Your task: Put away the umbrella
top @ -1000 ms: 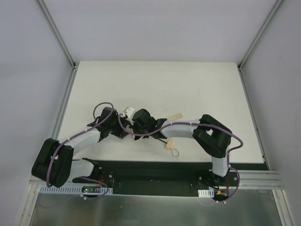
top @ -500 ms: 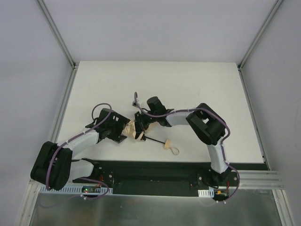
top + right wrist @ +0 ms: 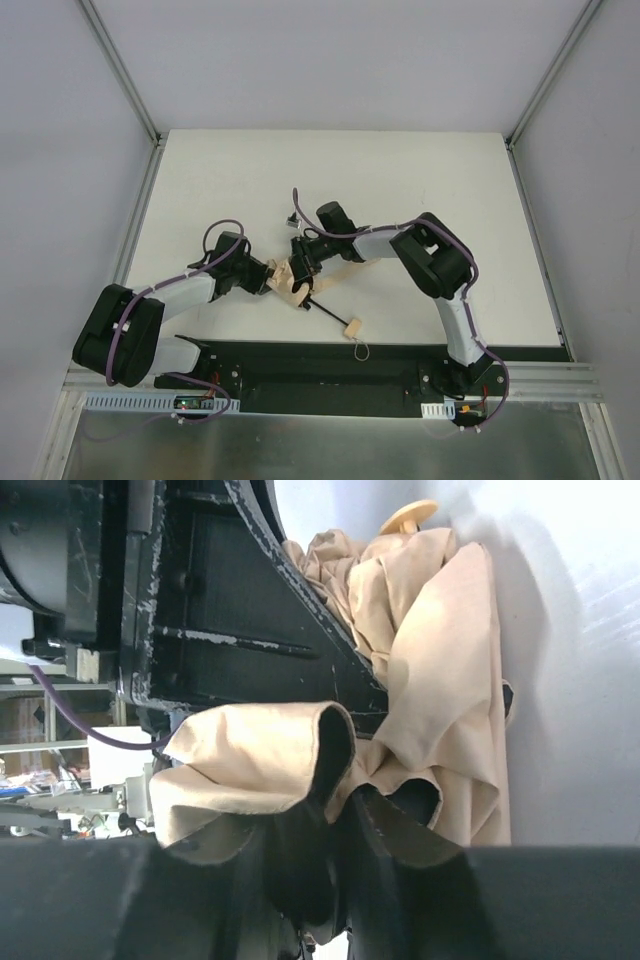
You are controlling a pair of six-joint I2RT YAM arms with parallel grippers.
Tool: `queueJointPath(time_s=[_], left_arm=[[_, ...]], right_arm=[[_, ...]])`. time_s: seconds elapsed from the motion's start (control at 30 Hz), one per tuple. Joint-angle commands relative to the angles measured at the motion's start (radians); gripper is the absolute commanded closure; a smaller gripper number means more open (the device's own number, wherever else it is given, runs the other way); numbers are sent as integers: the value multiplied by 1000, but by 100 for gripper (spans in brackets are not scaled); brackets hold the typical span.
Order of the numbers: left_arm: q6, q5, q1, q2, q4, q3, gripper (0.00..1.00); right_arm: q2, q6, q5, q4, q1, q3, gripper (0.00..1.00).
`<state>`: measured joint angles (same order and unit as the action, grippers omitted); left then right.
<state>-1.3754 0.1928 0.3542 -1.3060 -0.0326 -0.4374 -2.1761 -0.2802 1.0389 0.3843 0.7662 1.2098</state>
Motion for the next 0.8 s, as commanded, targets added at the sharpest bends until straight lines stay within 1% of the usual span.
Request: queueJointPath(time_s=[0.0, 0.03, 0.07, 0.1, 0.13, 0.17, 0.23, 0.3, 0.37, 0.4, 0.5, 0.53, 0.6, 0.67, 0.7, 0.77], left_arm=[[73, -92, 19, -33, 77, 37, 100], [73, -92, 20, -30, 83, 34, 100], [73, -92, 20, -27, 94, 32, 100], [70, -92, 20, -22, 106, 31, 100], [68, -90, 20, -21, 115, 28, 100], [68, -89, 20, -16, 126, 25, 100], [75, -90, 20, -12, 151, 11, 100], [72, -99, 20, -9, 190, -7, 100], [68, -92, 20, -10, 214, -18, 100], [62, -86, 20, -12, 226, -21, 100], [48, -72, 20, -15, 241, -27, 100], [55, -75, 20, -19, 250, -35, 100], [59, -81, 20, -25, 269, -49, 100], [59, -75, 20, -38, 280, -55, 100], [55, -73, 20, -42, 280, -57, 100], [53, -61, 20, -52, 284, -61, 100]], right_arm=[[48, 161, -190, -458, 24, 37, 63], [85, 199, -241, -517, 24, 54, 59], [122, 228, -305, -568, 22, 63, 51], [162, 248, -366, -605, 25, 71, 39], [200, 272, -407, -643, 25, 83, 32], [231, 323, -469, -700, 28, 100, 29], [297, 392, -619, -797, 47, 125, 28], [360, 433, -710, -849, 74, 132, 28], [416, 467, -821, -858, 128, 122, 27], [439, 489, -902, -869, 160, 123, 27], [515, 513, -1100, -842, 266, 112, 27], [545, 519, -1129, -820, 298, 109, 27], [575, 541, -1119, -760, 341, 99, 27], [581, 552, -1050, -688, 361, 94, 26], [573, 559, -1001, -647, 366, 93, 25], [535, 581, -969, -607, 369, 109, 23]])
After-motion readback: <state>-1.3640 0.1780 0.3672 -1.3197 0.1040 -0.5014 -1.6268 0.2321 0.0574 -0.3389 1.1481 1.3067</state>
